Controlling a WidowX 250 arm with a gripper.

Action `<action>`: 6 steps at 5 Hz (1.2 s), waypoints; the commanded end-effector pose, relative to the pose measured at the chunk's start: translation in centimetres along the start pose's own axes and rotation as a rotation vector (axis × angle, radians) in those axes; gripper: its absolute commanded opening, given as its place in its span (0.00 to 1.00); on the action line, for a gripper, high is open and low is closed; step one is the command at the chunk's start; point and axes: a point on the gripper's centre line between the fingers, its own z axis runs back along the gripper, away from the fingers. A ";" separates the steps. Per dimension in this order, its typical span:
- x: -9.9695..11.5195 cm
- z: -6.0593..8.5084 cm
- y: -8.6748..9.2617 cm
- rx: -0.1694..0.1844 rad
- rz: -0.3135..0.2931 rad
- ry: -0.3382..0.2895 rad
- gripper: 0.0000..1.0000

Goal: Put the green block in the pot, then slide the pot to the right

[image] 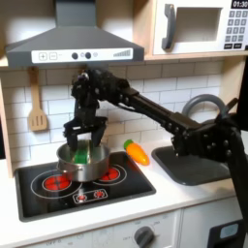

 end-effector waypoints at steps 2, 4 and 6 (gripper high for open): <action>-0.7 -1.3 -0.1 -0.002 -0.031 0.054 1.00; -1.2 -1.2 -0.8 -0.014 -0.071 0.065 1.00; -2.1 -2.6 -2.7 -0.042 -0.117 0.116 1.00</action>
